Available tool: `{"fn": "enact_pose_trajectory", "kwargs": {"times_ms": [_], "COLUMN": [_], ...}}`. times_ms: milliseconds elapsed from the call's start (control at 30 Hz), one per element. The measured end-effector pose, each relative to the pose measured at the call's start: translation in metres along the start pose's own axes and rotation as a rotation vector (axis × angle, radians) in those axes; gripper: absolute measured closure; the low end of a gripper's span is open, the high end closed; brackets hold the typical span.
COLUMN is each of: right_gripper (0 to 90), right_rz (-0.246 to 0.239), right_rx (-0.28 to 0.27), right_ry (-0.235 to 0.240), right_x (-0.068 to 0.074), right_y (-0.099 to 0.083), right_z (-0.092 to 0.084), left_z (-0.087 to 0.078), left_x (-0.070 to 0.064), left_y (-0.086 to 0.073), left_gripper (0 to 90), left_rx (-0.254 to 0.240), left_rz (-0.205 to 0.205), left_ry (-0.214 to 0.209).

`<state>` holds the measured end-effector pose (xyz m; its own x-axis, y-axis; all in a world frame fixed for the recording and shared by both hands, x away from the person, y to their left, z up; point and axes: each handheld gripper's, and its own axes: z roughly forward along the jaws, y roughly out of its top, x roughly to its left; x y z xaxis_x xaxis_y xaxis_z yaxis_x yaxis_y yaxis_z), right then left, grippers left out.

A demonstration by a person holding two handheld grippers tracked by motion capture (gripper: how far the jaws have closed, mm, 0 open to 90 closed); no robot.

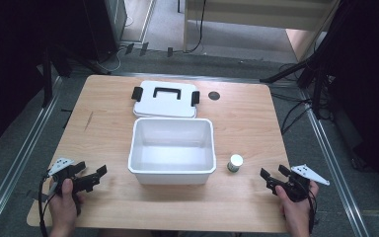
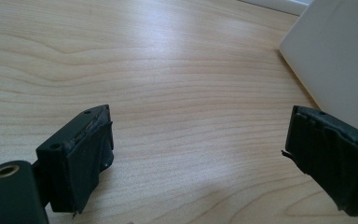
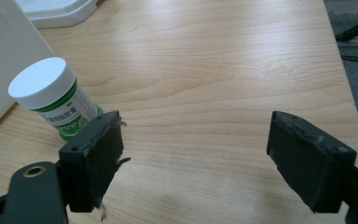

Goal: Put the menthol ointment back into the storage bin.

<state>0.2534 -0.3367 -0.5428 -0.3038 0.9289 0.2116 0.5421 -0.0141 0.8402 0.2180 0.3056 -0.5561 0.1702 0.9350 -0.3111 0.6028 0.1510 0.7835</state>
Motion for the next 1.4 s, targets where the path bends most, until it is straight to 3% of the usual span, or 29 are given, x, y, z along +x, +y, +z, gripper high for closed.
{"fn": "enact_pose_trajectory", "kwargs": {"times_ms": [100,167,300,333,367,400,433,500,533,600,633,667,700,767,1033,1067,1200,1400], "right_gripper": [19.8,19.9,20.6,21.3,21.3,21.7,21.7,21.7,21.6,21.3,21.3,21.1,21.1,20.4,19.7,20.3,20.2,21.1], "right_rz": [-0.012,-0.041,-0.069,-0.090,-0.090,-0.111,-0.111,-0.150,-0.172,-0.200,-0.200,-0.238,-0.238,-0.277,-0.362,-0.374,-0.390,-0.412], "right_rx": [0.025,0.088,0.147,0.193,0.193,0.260,0.260,0.328,0.403,0.483,0.483,0.545,0.545,0.616,0.800,0.843,0.905,0.918], "right_ry": [-0.003,-0.020,-0.023,-0.030,-0.030,-0.028,-0.028,-0.025,-0.028,-0.024,-0.024,-0.029,-0.029,-0.024,-0.016,-0.021,-0.018,-0.013], "right_x": [0.003,0.010,0.018,0.023,0.023,0.028,0.028,0.033,0.038,0.043,0.043,0.047,0.047,0.053,0.073,0.078,0.087,0.103], "right_y": [0.003,0.009,0.020,0.027,0.027,0.034,0.034,0.043,0.050,0.057,0.057,0.061,0.061,0.066,0.076,0.078,0.085,0.098], "right_z": [0.001,0.005,0.008,0.010,0.010,0.012,0.012,0.014,0.017,0.021,0.021,0.025,0.025,0.030,0.047,0.052,0.062,0.078], "left_z": [0.000,0.000,0.000,-0.001,-0.001,-0.001,-0.001,-0.001,-0.001,0.000,0.000,0.000,0.000,0.000,0.000,0.001,0.001,0.002], "left_x": [0.000,0.000,-0.001,-0.001,-0.001,-0.001,-0.001,-0.001,-0.001,-0.001,-0.001,-0.001,-0.001,-0.001,-0.001,-0.001,-0.001,-0.001], "left_y": [0.000,0.000,0.000,-0.001,-0.001,-0.001,-0.001,-0.001,-0.001,-0.001,-0.001,-0.001,-0.001,-0.001,-0.001,-0.001,0.000,0.000], "left_gripper": [8.4,8.4,8.4,8.4,8.4,8.4,8.4,8.4,8.4,8.4,8.4,8.4,8.4,8.4,8.4,8.4,8.4,8.4], "left_rx": [0.001,0.004,0.004,0.005,0.004,0.005,0.005,0.007,0.008,0.011,0.011,0.012,0.013,0.016,0.022,0.023,0.032,0.037], "left_rz": [0.001,0.005,0.006,0.008,0.007,0.007,0.008,0.009,0.010,0.013,0.013,0.014,0.014,0.016,0.018,0.018,0.023,0.026], "left_ry": [0.000,-0.004,-0.007,-0.007,-0.008,-0.008,-0.009,-0.010,-0.012,-0.015,-0.015,-0.014,-0.014,-0.015,-0.021,-0.023,-0.026,-0.031]}}
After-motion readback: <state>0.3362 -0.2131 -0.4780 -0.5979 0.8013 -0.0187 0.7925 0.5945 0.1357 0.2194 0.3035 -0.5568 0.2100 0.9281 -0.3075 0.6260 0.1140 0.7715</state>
